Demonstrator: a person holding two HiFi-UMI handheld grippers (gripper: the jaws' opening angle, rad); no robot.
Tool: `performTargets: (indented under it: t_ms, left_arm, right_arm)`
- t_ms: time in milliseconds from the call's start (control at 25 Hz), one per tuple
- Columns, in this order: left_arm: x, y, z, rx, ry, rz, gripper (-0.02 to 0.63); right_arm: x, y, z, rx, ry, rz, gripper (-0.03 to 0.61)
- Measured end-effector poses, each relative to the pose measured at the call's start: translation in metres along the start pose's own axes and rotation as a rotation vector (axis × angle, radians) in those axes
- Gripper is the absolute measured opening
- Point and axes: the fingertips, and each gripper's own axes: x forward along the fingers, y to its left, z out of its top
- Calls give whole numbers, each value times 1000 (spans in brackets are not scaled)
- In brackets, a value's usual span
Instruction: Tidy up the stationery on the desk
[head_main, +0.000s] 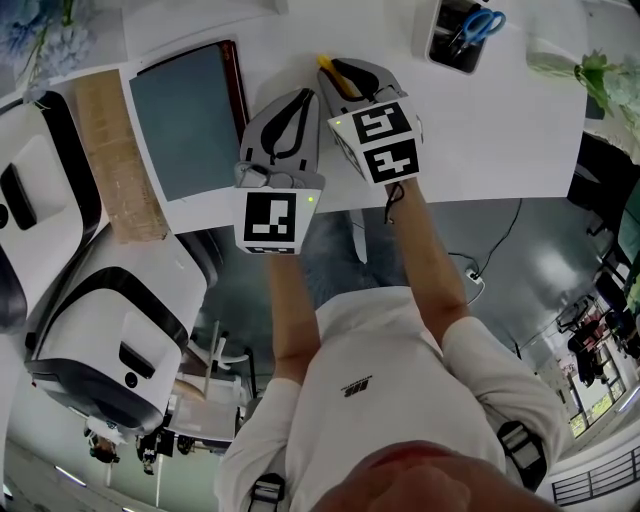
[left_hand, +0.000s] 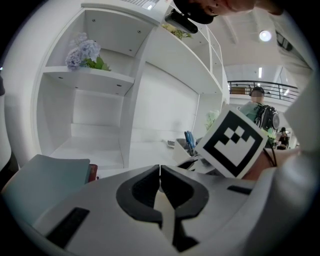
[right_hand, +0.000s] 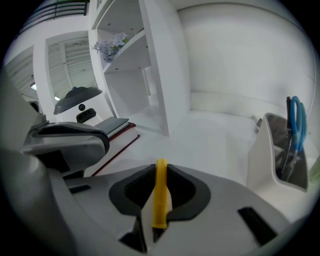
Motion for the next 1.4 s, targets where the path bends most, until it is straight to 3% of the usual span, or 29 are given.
performTargets:
  t_ms: [440, 1400]
  left_arm:
    - [6, -18, 16, 29, -11, -32, 0]
    - [60, -81, 77, 119, -54, -183, 0]
  right_arm:
    - [-53, -19, 25, 27, -144, -57, 54]
    - [-168, -115, 83, 179, -441, -221, 52]
